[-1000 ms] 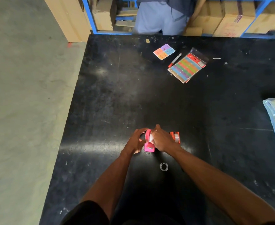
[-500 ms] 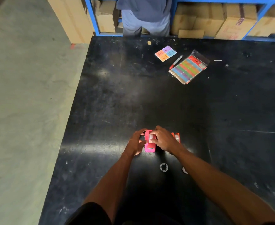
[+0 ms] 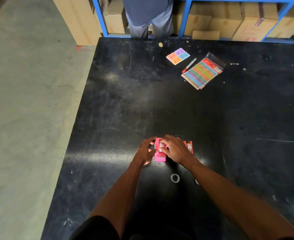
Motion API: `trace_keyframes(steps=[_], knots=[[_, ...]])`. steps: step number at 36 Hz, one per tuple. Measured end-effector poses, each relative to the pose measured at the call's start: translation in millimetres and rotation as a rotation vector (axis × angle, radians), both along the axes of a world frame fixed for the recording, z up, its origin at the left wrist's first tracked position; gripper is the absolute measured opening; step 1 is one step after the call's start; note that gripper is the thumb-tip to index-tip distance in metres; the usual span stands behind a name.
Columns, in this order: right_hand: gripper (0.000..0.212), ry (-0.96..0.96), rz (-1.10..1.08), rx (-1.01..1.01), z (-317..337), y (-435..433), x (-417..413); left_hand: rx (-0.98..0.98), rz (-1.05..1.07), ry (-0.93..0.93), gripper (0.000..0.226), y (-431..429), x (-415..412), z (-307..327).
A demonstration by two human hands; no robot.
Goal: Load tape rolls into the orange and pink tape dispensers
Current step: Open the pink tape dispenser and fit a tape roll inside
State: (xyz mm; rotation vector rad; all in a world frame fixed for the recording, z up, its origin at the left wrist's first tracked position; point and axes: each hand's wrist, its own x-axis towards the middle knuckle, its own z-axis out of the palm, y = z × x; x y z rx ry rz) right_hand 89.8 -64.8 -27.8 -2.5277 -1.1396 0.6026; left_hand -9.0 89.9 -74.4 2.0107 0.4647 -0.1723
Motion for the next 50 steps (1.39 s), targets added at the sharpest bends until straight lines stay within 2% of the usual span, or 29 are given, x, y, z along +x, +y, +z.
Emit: trace_keyframes(steps=[2, 4, 15, 21, 36, 44, 50], knots=[[0.035, 0.010, 0.012, -0.020, -1.1, -0.6, 0.0, -0.003, 0.003, -0.006, 0.051, 0.0, 0.7, 0.4], [0.040, 0.015, 0.013, -0.015, -1.6, 0.1, -1.2, -0.004, 0.001, -0.009, 0.050, -0.1, 1.2, 0.6], [0.010, -0.001, -0.075, 0.097, -3.6, 4.9, -1.2, -0.033, 0.000, -0.007, 0.050, 2.1, 1.5, -1.8], [0.014, -0.006, -0.070, 0.121, -1.8, 3.6, 3.7, -0.017, -0.016, 0.009, 0.052, 3.8, 3.6, -7.7], [0.017, -0.134, 0.035, 0.024, 5.3, 7.9, 5.1, -0.038, 0.002, 0.017, 0.053, 3.7, 4.1, -13.1], [0.012, -0.115, 0.040, 0.101, 9.4, -2.7, -6.5, -0.021, -0.013, 0.015, 0.053, 4.6, 3.8, -18.3], [0.020, -0.070, 0.048, 0.158, 3.5, -21.3, -32.9, -0.005, -0.022, 0.016, 0.053, 6.7, 4.3, -18.9]])
